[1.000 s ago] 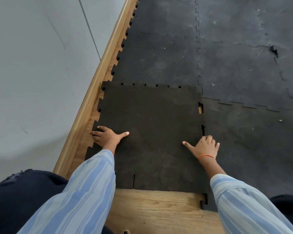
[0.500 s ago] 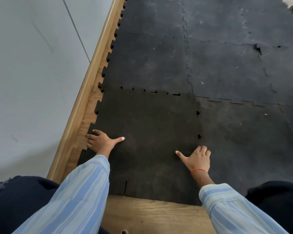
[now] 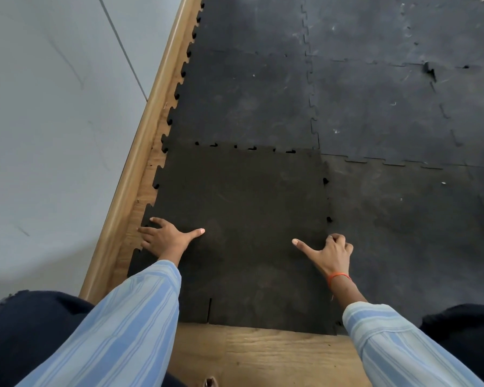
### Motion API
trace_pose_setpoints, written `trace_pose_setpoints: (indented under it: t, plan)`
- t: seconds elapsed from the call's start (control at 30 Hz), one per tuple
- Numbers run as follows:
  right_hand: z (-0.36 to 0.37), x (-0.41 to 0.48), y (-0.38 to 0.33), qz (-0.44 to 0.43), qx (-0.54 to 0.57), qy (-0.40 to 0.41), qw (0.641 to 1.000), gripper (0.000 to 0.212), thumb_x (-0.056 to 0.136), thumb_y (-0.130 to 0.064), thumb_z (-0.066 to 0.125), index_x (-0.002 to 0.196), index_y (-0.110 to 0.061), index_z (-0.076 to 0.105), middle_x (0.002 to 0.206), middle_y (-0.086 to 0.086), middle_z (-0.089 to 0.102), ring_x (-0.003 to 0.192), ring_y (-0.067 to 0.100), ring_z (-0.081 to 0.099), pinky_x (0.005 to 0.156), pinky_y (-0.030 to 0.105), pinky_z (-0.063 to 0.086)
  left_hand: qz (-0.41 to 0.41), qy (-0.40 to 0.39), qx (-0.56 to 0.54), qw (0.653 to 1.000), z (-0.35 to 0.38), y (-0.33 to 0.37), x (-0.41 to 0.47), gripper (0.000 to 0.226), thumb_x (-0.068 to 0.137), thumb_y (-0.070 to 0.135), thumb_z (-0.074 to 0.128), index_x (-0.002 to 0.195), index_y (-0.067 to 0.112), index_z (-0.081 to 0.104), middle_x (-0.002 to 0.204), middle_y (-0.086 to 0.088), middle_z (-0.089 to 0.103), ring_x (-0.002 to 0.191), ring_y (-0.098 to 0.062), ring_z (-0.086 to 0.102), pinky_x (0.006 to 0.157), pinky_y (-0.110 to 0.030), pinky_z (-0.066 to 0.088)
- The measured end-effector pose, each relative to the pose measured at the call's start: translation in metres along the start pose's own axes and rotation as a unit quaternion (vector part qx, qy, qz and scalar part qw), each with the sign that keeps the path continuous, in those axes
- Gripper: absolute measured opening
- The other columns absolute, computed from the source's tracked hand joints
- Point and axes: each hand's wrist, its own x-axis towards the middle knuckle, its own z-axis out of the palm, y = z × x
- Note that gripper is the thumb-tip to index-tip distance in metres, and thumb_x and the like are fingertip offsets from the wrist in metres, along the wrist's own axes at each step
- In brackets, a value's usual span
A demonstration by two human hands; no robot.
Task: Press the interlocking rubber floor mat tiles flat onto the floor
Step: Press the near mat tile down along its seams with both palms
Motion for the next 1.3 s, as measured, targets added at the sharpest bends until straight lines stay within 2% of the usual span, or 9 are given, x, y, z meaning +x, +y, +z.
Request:
trace_pose_setpoints:
  t: [0.5,0.67,0.83,1.07,1.13,1.2,1.3]
  plan:
    - [-0.001,0.001,-0.009,0.002,0.003,-0.023,1.000,0.098,0.064,-0.080,0.058,0.112,0.006,0.059,0.130,0.012,0.041,0.118,0.037,0.035,0.106,0.039,0.032,-0.001,0.004,-0.001,1.000,-0.003,-0.008,0.001,0.134,0.058,0.073,0.073,0.151,0.004,0.004,0.156,-0.030,0.006,0.145,-0.045,0.007,0.116,-0.054,0.012]
    - [0.004,-0.003,-0.009,-0.008,-0.014,-0.022,1.000,0.106,0.065,-0.079,0.058,0.127,0.006,0.050,0.135,0.014,0.040,0.121,0.036,0.034,0.107,0.041,0.034,0.003,-0.003,0.011,1.000,-0.003,-0.016,0.001,0.134,0.060,0.075,0.070,0.151,0.004,0.003,0.156,-0.030,0.006,0.145,-0.045,0.006,0.116,-0.054,0.012]
    - [0.006,-0.010,-0.008,-0.011,-0.026,-0.019,0.999,0.108,0.064,-0.080,0.058,0.132,0.003,0.046,0.138,0.014,0.039,0.124,0.036,0.034,0.107,0.043,0.035,0.006,0.000,0.017,1.000,-0.001,-0.018,0.006,0.135,0.058,0.076,0.071,0.151,0.004,0.004,0.156,-0.030,0.007,0.145,-0.045,0.008,0.115,-0.054,0.013]
    - [0.013,-0.006,-0.007,0.014,0.023,0.023,0.999,0.092,0.075,-0.065,0.063,0.131,0.006,0.045,0.136,0.018,0.043,0.126,0.036,0.035,0.110,0.040,0.030,-0.003,-0.034,0.014,0.999,0.004,-0.012,0.004,0.136,0.059,0.075,0.070,0.151,0.008,-0.004,0.156,-0.031,-0.006,0.145,-0.046,-0.003,0.115,-0.057,0.006]
    - [0.019,-0.010,-0.010,0.006,0.010,0.029,0.999,0.087,0.084,-0.056,0.059,0.138,0.007,0.035,0.145,0.022,0.035,0.135,0.037,0.028,0.114,0.041,0.026,0.007,-0.045,0.015,0.999,0.010,-0.009,0.000,0.137,0.060,0.079,0.066,0.151,0.010,-0.009,0.155,-0.030,-0.014,0.144,-0.045,-0.012,0.115,-0.057,0.000]
    - [0.028,-0.017,-0.011,-0.003,-0.017,0.019,1.000,0.089,0.091,-0.053,0.049,0.147,0.007,0.014,0.156,0.024,0.014,0.146,0.035,0.011,0.120,0.042,0.014,0.020,-0.050,0.017,0.998,0.018,-0.004,-0.007,0.135,0.063,0.082,0.059,0.150,0.009,-0.014,0.154,-0.029,-0.020,0.143,-0.042,-0.019,0.115,-0.056,-0.005]
    - [0.044,-0.033,-0.007,0.007,-0.039,0.020,0.999,0.087,0.095,-0.054,0.034,0.148,0.004,-0.004,0.159,0.022,-0.008,0.148,0.031,-0.009,0.121,0.041,0.001,0.056,-0.039,0.029,0.997,0.034,0.004,-0.019,0.128,0.070,0.084,0.047,0.149,0.005,-0.015,0.155,-0.026,-0.022,0.143,-0.038,-0.022,0.115,-0.054,-0.006]
